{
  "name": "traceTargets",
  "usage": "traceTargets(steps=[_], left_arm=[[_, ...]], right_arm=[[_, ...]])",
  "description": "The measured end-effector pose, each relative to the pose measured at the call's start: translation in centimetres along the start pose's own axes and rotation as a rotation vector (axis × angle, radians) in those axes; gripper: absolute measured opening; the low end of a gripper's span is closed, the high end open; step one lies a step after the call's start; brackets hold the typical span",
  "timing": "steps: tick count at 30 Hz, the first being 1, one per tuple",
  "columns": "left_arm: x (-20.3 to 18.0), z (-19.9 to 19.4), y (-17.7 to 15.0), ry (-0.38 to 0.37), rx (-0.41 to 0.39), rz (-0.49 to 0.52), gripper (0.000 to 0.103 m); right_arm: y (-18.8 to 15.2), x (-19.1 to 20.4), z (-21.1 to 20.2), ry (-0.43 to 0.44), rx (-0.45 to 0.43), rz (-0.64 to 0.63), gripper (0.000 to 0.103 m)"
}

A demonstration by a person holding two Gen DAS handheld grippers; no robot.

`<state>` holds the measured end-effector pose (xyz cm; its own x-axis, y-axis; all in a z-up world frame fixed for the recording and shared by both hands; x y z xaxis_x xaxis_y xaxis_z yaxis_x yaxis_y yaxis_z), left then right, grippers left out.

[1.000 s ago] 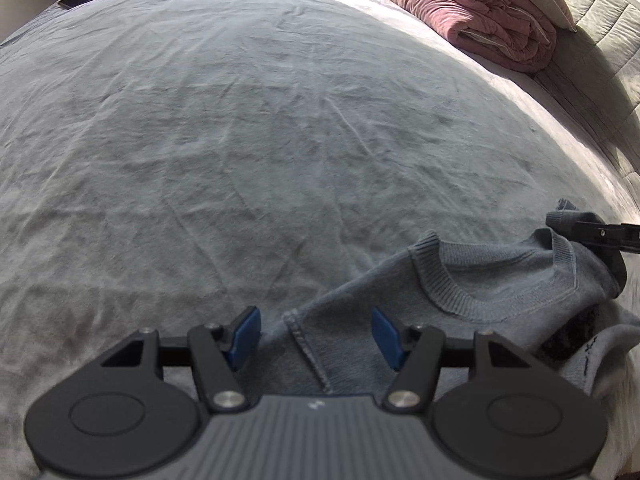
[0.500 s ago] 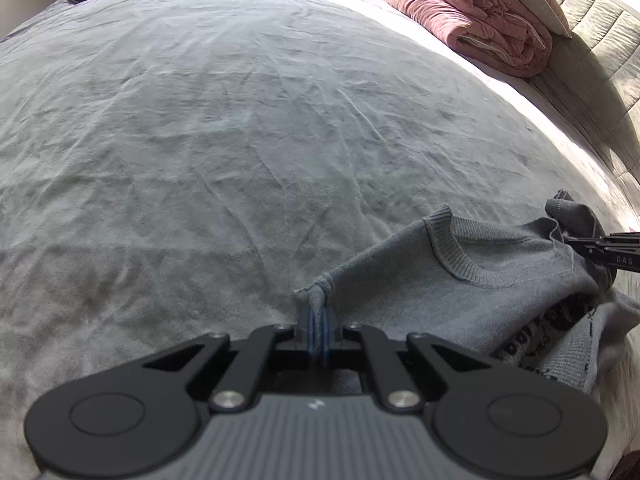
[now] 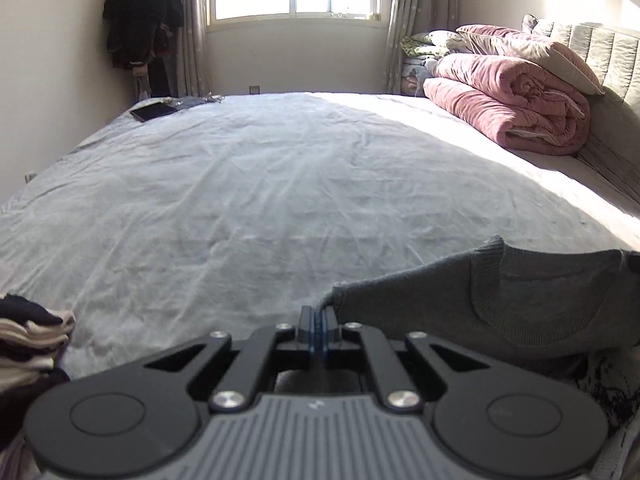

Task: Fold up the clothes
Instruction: 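Open the right tool off the sweater while the left tool grips its hem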

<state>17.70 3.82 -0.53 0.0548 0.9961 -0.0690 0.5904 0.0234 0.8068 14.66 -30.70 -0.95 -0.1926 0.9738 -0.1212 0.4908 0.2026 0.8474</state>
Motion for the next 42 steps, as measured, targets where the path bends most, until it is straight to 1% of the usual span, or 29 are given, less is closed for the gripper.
traceTargets(steps=[5,8,11,14,17,21,24,27,28,29,30,31,32,33,34,35,36,37,38,40,42], left_arm=[[0.0,2.0,4.4,0.041,-0.056,0.029,0.003],[-0.5,4.0,6.2,0.067,-0.074,0.041,0.003],[-0.9,6.4,7.4,0.077,-0.073,0.036,0.003],[-1.6,9.2,8.0,0.091,-0.068,0.041,0.003],[-2.1,12.1,7.7,0.103,-0.049,0.041,0.003],[-2.3,15.6,6.1,0.110,0.001,0.031,0.003],[-2.4,17.4,4.8,0.110,0.038,0.024,0.004],[-2.3,18.5,3.8,0.100,0.074,0.007,0.005],[-2.2,18.7,3.5,0.094,0.084,-0.004,0.010],[-2.1,18.6,3.4,0.092,0.089,-0.012,0.010],[-2.0,18.5,3.3,0.091,0.093,-0.020,0.011],[-1.8,18.3,3.3,0.091,0.099,-0.024,0.018],[-1.6,18.1,3.3,0.091,0.107,-0.029,0.023],[-1.3,17.8,3.3,0.091,0.114,-0.036,0.032],[-1.0,17.5,3.3,0.090,0.121,-0.044,0.036],[-0.5,17.1,3.2,0.090,0.134,-0.058,0.037],[0.0,16.7,3.0,0.089,0.148,-0.072,0.041],[0.6,16.2,2.9,0.088,0.162,-0.087,0.048],[1.1,15.8,2.7,0.087,0.177,-0.102,0.051],[2.3,15.0,2.2,0.085,0.207,-0.138,0.053],[3.6,14.5,1.4,0.098,0.238,-0.169,0.055]], right_arm=[[2.9,-0.3,2.0,-0.052,-0.050,0.011,0.006],[4.1,-0.8,3.8,-0.086,-0.061,0.021,0.006],[4.8,-1.2,5.9,-0.123,-0.058,0.024,0.006],[4.8,-1.8,8.3,-0.156,-0.042,0.041,0.006],[4.2,-2.3,10.7,-0.171,-0.016,0.051,0.006],[3.0,-2.5,13.6,-0.178,0.030,0.043,0.006],[2.1,-2.5,15.2,-0.174,0.057,0.052,0.006],[1.5,-2.2,16.0,-0.160,0.082,0.062,0.010],[1.5,-2.1,16.0,-0.156,0.091,0.063,0.012],[1.5,-2.0,15.9,-0.153,0.100,0.063,0.015],[1.5,-2.0,15.9,-0.150,0.108,0.064,0.015],[1.5,-1.9,15.8,-0.146,0.117,0.065,0.016],[1.5,-1.8,15.8,-0.143,0.126,0.066,0.016],[1.5,-1.8,15.6,-0.139,0.131,0.066,0.016],[1.6,-1.8,15.3,-0.136,0.130,0.066,0.018],[1.8,-2.0,14.9,-0.134,0.128,0.069,0.026],[2.0,-2.3,14.3,-0.133,0.125,0.074,0.034],[2.1,-2.7,13.8,-0.132,0.121,0.077,0.051],[2.2,-3.1,13.3,-0.132,0.118,0.074,0.054],[2.3,-4.0,12.2,-0.133,0.116,0.067,0.054],[1.9,-5.0,11.2,-0.140,0.132,0.055,0.054]])
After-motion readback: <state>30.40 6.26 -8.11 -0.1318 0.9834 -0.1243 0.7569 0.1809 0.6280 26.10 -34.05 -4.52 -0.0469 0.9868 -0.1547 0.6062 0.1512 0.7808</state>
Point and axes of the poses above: each gripper's, at about its wrist camera, not at the fingertips, and z roughly the way its jaws point, x to its left, y to its top, the point moved 6 cm from there along z, roughly the way its jaws point, and after that the axes turned 7 degrees about -z, right-handed, at the moved point
